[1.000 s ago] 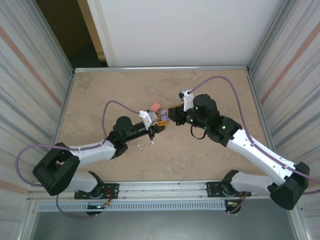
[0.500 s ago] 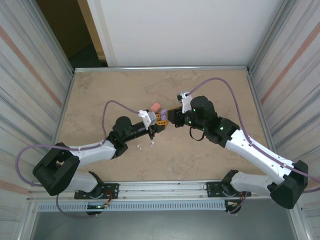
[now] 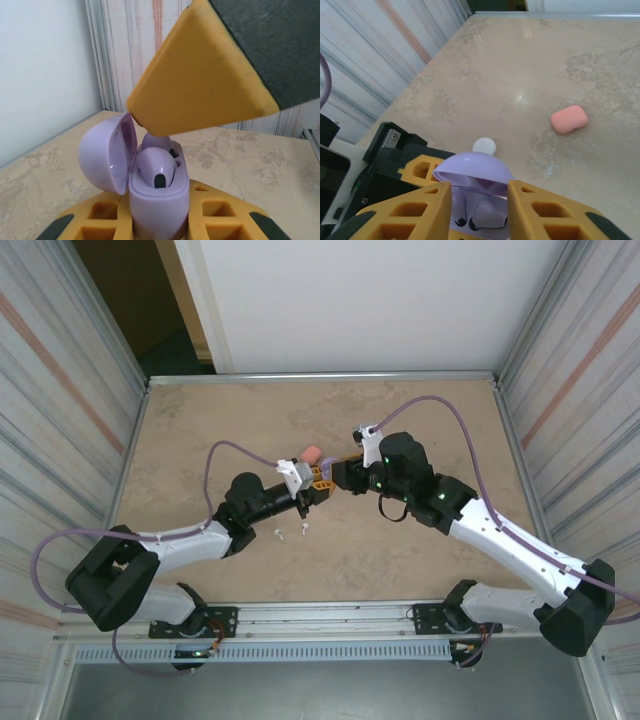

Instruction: Insert the wireless bluetooth earbuds into the charging case

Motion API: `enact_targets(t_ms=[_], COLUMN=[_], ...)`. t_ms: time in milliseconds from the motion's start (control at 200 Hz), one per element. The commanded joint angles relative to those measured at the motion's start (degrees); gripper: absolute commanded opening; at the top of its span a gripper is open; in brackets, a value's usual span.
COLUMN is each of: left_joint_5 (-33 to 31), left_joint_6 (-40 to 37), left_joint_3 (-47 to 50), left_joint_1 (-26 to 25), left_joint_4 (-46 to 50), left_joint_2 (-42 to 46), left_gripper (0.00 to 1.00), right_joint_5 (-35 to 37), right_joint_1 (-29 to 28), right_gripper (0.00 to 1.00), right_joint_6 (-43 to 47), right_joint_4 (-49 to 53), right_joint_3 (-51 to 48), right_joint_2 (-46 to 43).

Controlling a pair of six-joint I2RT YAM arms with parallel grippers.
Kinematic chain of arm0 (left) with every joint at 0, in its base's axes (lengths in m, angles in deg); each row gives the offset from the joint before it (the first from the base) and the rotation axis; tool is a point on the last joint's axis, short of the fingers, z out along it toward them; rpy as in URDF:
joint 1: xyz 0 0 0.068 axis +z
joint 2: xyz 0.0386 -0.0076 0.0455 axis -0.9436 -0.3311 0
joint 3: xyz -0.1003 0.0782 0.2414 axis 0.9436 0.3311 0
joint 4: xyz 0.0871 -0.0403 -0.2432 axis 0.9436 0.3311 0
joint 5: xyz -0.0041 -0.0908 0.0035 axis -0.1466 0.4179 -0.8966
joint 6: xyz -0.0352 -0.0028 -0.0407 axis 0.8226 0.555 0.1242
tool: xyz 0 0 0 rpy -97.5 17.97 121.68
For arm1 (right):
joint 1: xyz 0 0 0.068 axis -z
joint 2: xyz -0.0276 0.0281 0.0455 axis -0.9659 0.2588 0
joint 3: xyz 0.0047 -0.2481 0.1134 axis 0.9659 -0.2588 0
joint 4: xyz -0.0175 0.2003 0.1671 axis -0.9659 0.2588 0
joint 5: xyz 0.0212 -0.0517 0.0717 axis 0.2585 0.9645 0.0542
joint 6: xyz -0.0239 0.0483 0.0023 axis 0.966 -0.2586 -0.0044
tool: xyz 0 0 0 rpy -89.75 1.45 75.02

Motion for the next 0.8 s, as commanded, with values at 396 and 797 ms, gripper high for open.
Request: enact_targets(t_ms=[396,797], left_joint_5=[0.19,0.2], left_joint_6=[0.17,1.23], left_joint_3=[-1.07,-0.98], left_joint_1=[-0.24,-0.24], left_joint_4=[-2.41,-3.58], left_joint_2=[0.89,1.38], left_gripper=[0.0,0.0], right_joint_5=[-1.33,-12.16], right_joint_1=[3.17,13.44], right_gripper=[0.59,0.8], right_joint_6=[4.94,3.3], right_joint_4=[2.9,-0.24], right_joint_3=[0.86,-7.17], right_joint_2=[-7.44,-15.53])
